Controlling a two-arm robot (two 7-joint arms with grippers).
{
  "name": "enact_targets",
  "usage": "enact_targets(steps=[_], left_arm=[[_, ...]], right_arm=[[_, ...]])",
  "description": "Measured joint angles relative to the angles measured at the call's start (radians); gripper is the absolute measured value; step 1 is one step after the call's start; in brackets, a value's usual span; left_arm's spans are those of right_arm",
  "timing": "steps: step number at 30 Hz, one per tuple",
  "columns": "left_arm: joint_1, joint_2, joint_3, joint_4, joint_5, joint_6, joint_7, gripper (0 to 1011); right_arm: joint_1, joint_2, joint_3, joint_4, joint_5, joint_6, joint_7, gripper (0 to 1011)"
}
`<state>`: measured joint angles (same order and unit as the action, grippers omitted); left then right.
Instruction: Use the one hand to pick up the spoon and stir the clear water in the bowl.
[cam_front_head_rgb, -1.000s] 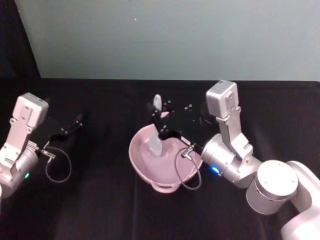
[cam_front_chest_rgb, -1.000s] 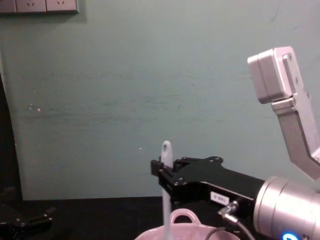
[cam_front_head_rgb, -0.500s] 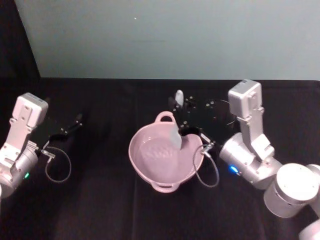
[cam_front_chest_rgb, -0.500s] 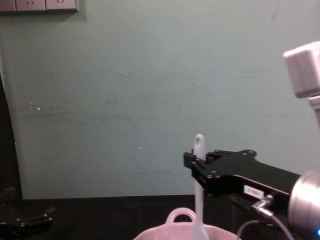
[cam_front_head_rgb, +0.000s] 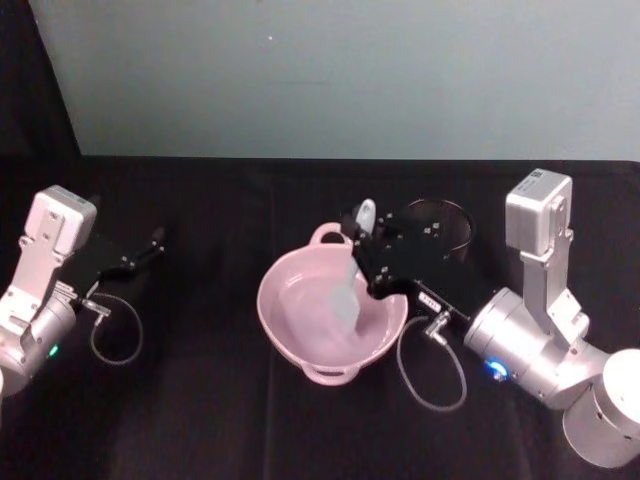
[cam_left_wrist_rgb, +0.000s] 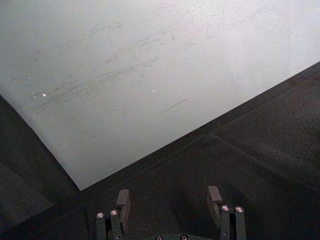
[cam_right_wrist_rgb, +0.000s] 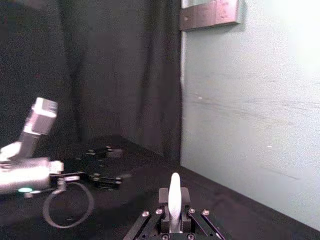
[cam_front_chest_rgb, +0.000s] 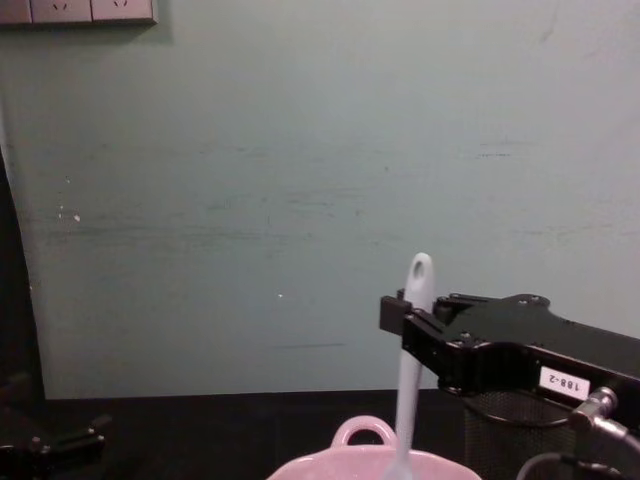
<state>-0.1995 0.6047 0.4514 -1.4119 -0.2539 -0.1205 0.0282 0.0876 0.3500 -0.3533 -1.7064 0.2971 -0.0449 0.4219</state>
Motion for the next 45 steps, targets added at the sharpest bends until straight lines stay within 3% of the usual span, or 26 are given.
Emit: enact_targets(steps=[7, 13, 18, 23, 35, 45], left_arm=[[0.000, 0.000, 0.000, 0.000, 0.000, 0.000, 0.000, 1011], [0.000, 0.000, 0.000, 0.000, 0.000, 0.000, 0.000, 1011], [0.000, 0.000, 0.000, 0.000, 0.000, 0.000, 0.000, 1011], [0.000, 0.000, 0.000, 0.000, 0.000, 0.000, 0.000, 1011], [0.000, 0.000, 0.000, 0.000, 0.000, 0.000, 0.000, 1011], [0.000, 0.000, 0.000, 0.000, 0.000, 0.000, 0.000, 1011]], right_arm=[[-0.014, 0.006, -0.042, -0.028, 0.043, 0.013, 0.025, 120], [0.010, -0.017, -0.084, -0.003, 0.042, 0.020, 0.018, 121], [0.045, -0.045, -0.111, 0.040, 0.009, 0.014, -0.012, 120], [0.083, -0.082, -0.121, 0.099, -0.056, -0.013, -0.063, 121], [0.116, -0.117, -0.080, 0.156, -0.136, -0.031, -0.121, 120], [0.067, -0.080, -0.023, 0.090, -0.139, -0.013, -0.119, 120]])
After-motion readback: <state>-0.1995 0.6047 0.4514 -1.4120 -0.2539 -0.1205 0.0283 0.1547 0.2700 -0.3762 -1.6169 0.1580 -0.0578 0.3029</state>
